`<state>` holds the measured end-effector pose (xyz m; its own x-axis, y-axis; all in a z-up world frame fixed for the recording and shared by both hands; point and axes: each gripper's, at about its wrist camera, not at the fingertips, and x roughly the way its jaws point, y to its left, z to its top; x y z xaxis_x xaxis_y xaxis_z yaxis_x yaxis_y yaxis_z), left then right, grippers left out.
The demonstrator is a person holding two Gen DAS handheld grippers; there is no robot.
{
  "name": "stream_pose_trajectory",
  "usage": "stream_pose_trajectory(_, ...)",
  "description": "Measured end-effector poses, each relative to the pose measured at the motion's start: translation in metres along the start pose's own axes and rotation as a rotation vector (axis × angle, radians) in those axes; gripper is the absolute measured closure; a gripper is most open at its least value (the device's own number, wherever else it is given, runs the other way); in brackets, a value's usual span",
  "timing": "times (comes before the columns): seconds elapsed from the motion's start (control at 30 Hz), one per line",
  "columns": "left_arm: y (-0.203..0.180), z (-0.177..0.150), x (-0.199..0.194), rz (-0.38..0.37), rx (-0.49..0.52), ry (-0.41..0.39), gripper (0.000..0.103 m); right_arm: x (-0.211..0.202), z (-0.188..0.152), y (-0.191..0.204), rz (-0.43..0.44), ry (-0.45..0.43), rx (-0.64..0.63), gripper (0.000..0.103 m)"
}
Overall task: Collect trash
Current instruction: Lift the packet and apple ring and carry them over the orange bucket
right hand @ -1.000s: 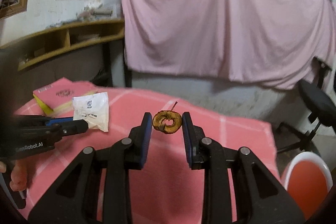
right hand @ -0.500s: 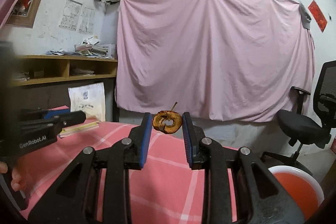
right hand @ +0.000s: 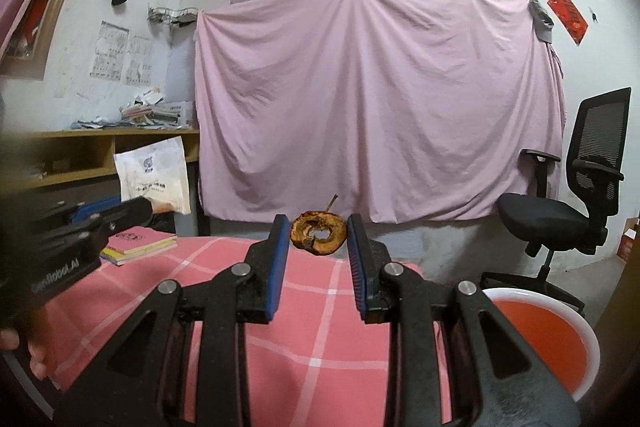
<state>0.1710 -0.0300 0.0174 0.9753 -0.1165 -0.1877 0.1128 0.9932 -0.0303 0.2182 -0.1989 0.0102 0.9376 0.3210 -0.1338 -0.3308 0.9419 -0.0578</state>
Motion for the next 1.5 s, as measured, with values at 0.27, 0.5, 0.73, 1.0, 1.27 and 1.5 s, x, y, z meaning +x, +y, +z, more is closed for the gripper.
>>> stream_pose_trajectory(0.27,-0.026,-0.001,-0.004,-0.009,0.073,-0.029,0.089,-0.017,0.002,-0.022,-0.034,-0.047,0.031,0.000)
stream_pose_trajectory(0.5,-0.060,0.009,0.007,-0.062,0.125,-0.054,0.089,-0.029,0.001,-0.050,-0.086,-0.076,0.058,0.000)
stream_pose_trajectory(0.73,-0.103,0.020,0.030,-0.130,0.170,-0.057,0.089,-0.040,-0.001,-0.086,-0.158,-0.088,0.129,0.000)
stream_pose_trajectory(1.0,-0.140,0.030,0.061,-0.190,0.171,-0.030,0.089,-0.049,-0.004,-0.118,-0.247,-0.090,0.179,0.000)
stream_pose_trajectory(1.27,-0.169,0.031,0.082,-0.248,0.195,0.003,0.089,-0.049,-0.011,-0.143,-0.307,-0.049,0.235,0.000)
stream_pose_trajectory(1.5,-0.180,0.031,0.107,-0.321,0.145,0.098,0.089,-0.043,-0.017,-0.159,-0.353,0.013,0.283,0.000)
